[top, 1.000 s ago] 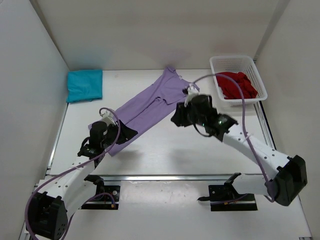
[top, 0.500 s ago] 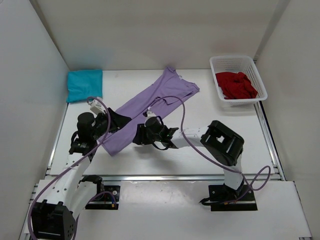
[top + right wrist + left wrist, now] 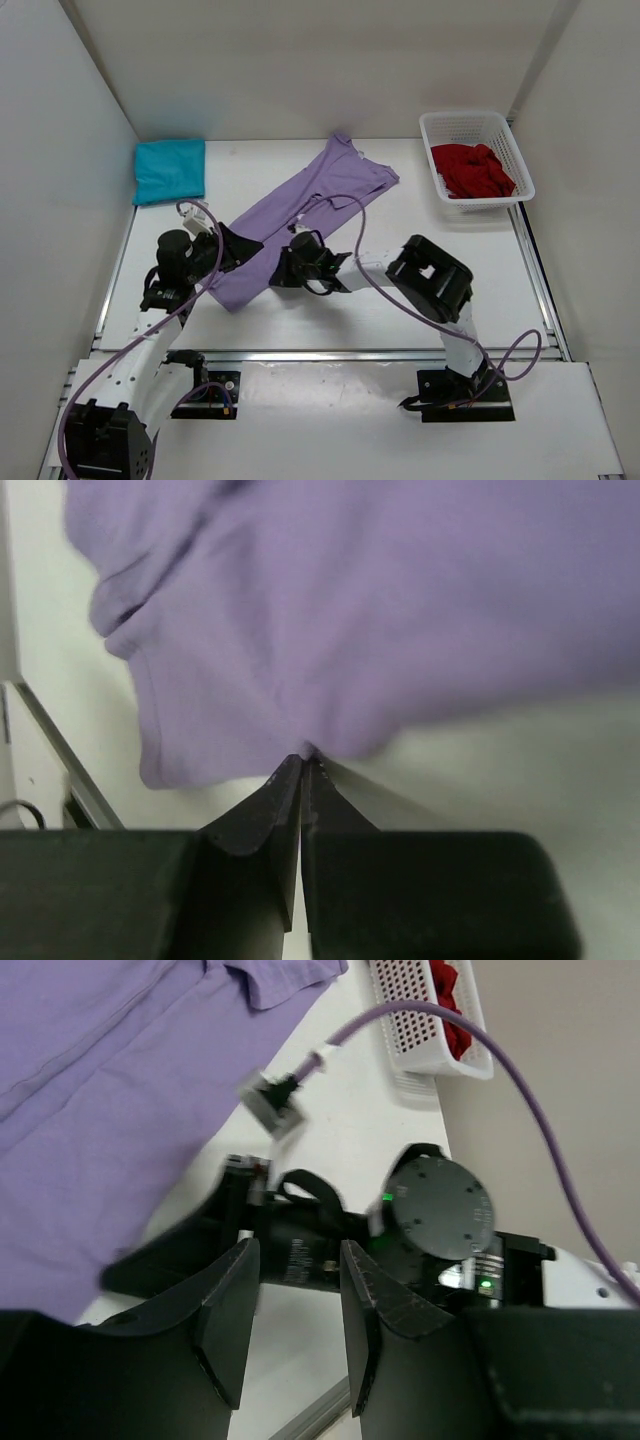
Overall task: Fold and stack the t-shirts
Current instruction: Rotate the tshirt 90 degrees
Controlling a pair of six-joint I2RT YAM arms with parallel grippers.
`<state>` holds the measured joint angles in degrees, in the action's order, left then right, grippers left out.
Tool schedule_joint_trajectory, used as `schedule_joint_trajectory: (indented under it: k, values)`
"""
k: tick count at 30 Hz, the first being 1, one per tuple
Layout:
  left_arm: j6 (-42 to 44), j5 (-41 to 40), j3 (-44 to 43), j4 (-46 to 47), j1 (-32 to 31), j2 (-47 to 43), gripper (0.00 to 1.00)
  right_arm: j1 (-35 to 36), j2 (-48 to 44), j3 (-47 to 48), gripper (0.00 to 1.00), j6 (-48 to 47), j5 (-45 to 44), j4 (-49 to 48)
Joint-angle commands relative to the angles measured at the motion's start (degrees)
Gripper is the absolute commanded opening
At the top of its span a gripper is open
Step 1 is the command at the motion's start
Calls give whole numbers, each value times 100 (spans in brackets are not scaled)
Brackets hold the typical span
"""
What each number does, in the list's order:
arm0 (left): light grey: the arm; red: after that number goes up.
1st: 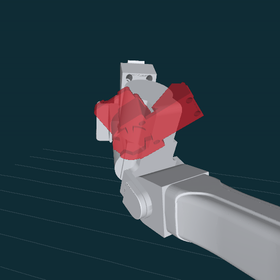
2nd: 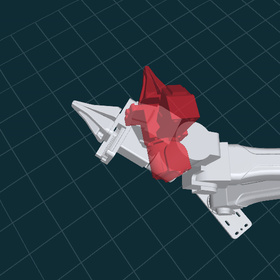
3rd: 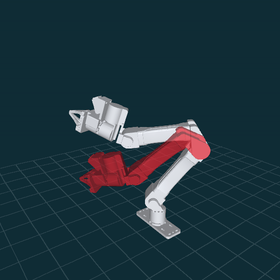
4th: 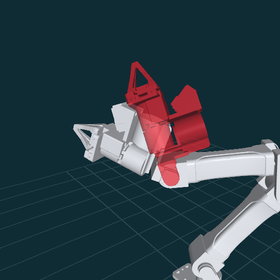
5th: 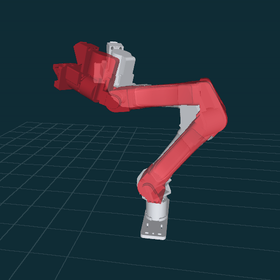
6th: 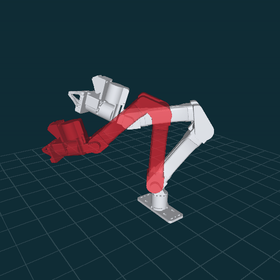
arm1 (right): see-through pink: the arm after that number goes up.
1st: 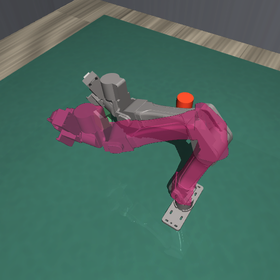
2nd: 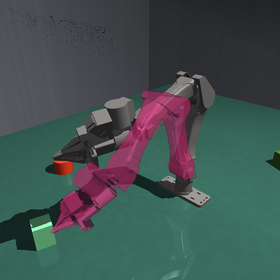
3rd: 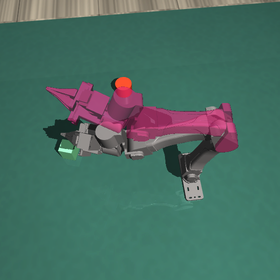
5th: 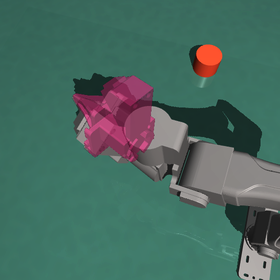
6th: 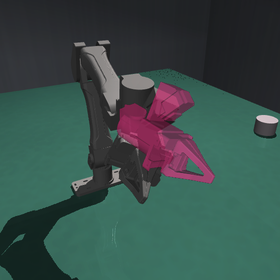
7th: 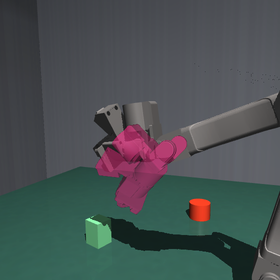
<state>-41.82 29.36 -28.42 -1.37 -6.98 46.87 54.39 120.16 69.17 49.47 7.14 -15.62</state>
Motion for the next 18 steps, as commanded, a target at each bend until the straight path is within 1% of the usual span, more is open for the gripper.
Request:
schedule_joint_trajectory:
  k: [1, 2, 3, 4, 5, 6, 7, 8, 9, 10, 11, 12, 13, 14, 16, 17, 18]
  values:
    - [174, -45, 109, 5, -75, 24, 48, -444, -895, -1171, 0, -166, -46, 94]
    - [201, -132, 135, -4, -153, 59, 48, -534, -1437, -1856, 0, -253, 41, -37]
    - [192, -237, 214, 48, -320, 102, 49, -822, -2017, -2150, 0, -315, 164, -21]
    - [201, -299, 223, 57, -443, 155, 48, -1190, -2336, -2753, 0, -411, 304, 49]
    - [227, -413, 267, 75, -697, 190, 48, -1394, -2913, -3342, 0, -569, 593, 93]
    - [236, -449, 293, 75, -978, 286, 47, -1822, -3432, -3609, 0, -623, 883, 329]
    - [306, -606, 320, 23, -1120, 348, 48, -2253, -3873, -3969, 0, -849, 1077, 531]
    - [359, -747, 320, -12, -1373, 392, 48, -2614, -4138, -4294, 10, -1052, 1332, 777]
    - [437, -809, 337, -117, -1593, 419, 49, -2748, -4506, -4411, 17, -1097, 1508, 1014]
    - [482, -862, 355, -292, -1761, 376, 50, -2898, -5023, -4621, 30, -1202, 1510, 1260]
    - [604, -1045, 329, -390, -1832, 384, 51, -2977, -5237, -4771, 40, -1281, 1475, 1393]
    - [753, -1264, 390, -791, -1955, 236, 52, -2969, -5735, -4859, 44, -1213, 1310, 1691]
    - [833, -1371, 399, -882, -2104, 200, 53, -2969, -6228, -4921, 46, -1151, 1047, 2033]
    - [912, -1555, 486, -1118, -2158, 95, 54, -2952, -6624, -5017, 46, -1081, 966, 2149]
    - [1018, -1793, 592, -1383, -2499, 77, 56, -2952, -7213, -5220, 44, -948, 939, 2736]
    - [1036, -1907, 627, -1541, -2745, 163, 57, -2969, -7487, -5377, 43, -826, 991, 2922]
    - [1036, -2082, 680, -1603, -2851, 208, 58, -2856, -7611, -5544, 41, -677, 1018, 2994]
